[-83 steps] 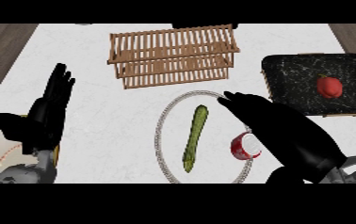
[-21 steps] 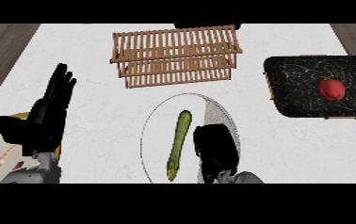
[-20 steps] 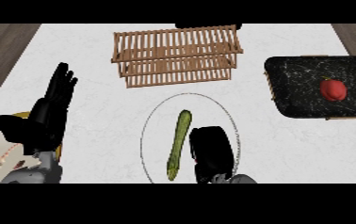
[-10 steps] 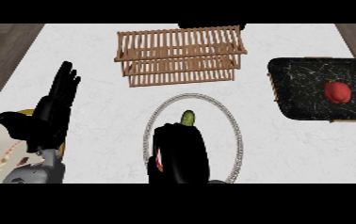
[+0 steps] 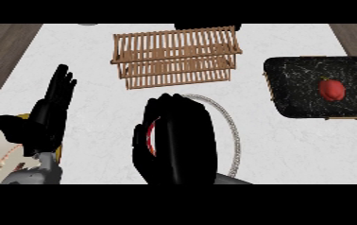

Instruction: Pick the can from the placemat and place it in the tiered shelf

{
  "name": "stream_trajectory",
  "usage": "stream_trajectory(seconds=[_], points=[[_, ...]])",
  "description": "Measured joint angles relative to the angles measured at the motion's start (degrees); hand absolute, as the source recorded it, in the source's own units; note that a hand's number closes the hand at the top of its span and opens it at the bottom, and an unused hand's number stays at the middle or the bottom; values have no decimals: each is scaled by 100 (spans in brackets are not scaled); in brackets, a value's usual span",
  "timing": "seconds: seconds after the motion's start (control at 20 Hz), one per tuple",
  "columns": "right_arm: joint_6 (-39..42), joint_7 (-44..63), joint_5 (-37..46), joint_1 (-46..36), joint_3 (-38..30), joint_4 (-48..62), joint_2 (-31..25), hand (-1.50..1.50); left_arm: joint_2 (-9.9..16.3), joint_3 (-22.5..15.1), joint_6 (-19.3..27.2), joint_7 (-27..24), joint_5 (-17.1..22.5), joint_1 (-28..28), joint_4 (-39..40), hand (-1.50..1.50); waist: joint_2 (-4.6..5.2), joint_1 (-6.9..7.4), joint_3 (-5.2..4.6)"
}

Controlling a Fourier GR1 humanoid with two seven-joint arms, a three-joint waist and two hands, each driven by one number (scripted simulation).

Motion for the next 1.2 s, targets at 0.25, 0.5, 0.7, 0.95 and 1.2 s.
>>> stream_trajectory(seconds=[0.25, 0.5, 0.7, 0.95, 1.2], points=[[103, 136, 34, -625, -504, 195, -5, 150, -1, 22, -27, -36, 11, -15, 60, 0, 20, -4, 0], [167, 57, 58, -979, -1043, 465, 6, 150, 73, 128, -82, 68, 98, -74, -8, 0, 37, -23, 5], [65, -93, 109, -1186, -1395, 952, 21, 150, 10, 77, -55, 36, 45, -24, -21, 0, 57, -5, 7], [-270, -330, 113, -1361, -1766, 1635, 39, 150, 27, 86, -83, 36, 26, -91, -9, 0, 78, 14, 9], [-914, -785, 98, -1415, -2061, 2477, 56, 150, 3, 73, -74, 111, -1, -127, -71, 0, 90, 24, 12]])
